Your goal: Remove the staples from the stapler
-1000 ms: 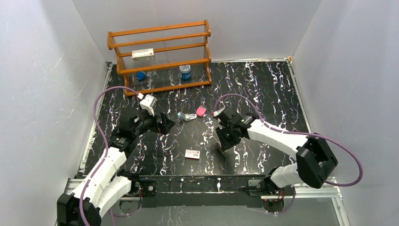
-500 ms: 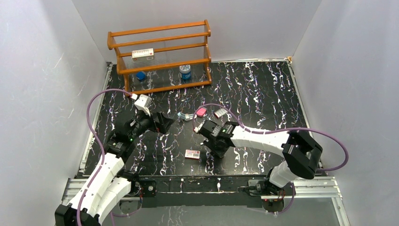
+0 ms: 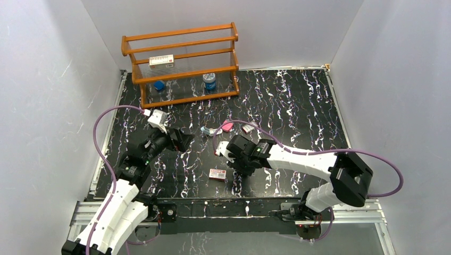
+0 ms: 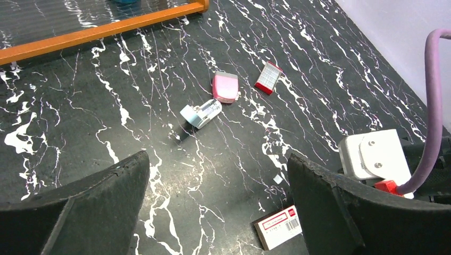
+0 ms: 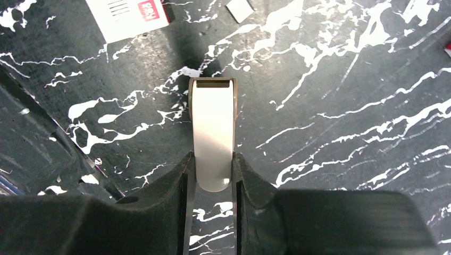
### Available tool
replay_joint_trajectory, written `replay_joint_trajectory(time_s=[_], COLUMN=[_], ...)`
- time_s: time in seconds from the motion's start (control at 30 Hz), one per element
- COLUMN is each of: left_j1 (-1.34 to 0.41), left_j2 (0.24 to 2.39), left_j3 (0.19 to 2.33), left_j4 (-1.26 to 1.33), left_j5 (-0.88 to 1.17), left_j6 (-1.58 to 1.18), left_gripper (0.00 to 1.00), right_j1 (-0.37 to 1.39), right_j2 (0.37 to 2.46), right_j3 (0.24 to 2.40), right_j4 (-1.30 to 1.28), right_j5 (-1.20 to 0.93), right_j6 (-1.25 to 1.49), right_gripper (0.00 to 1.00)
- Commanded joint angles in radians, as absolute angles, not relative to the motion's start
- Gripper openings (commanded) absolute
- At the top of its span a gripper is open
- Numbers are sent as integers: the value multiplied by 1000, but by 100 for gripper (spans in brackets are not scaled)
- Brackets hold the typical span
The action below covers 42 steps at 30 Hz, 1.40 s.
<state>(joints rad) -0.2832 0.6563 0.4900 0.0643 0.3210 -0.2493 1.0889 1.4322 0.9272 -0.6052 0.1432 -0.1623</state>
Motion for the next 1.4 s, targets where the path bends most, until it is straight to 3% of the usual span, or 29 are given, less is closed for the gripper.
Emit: replay_joint_trajectory(time_s=[0.0,0.17,0.4,0.53,0.67,0.8,0.87,1.03,1.17,1.37], left_j1=[-280,-279,-280,-280,-279,-280,-279,-328,-576,-807], left_j2=[633,637,657,684,689,734,810,1055,1143,1270], left_j3=[480,483,483,492,480,489,536,685,748,801], left_j4=[83,76,91,95,117,146,148,145,95,74], left_j5=[300,299,356,376,416,500,574,850,661,497], left_j6=[-242,-242,-254,-260,-262,-346,-443,-450,-301,-128], left_gripper=[98,98,98,98,98,98,98,91,92,88], right_j1=[1094,1094,1094,1092,1092,1092,1087,1068,924,582], right_j2=[1423,1443,1418,1332,1211,1037,975,857,888,870], right_j3=[904,904,923,936,963,900,909,869,840,731], right_j4=[-556,-561,-562,-550,-543,-463,-523,-595,-770,-635], right_j5=[78,82,167,206,326,567,642,645,599,174], right_j6=[-236,-247,-207,-172,-79,123,310,624,857,783], right_gripper=[27,31,44,57,61,90,97,99,99,99])
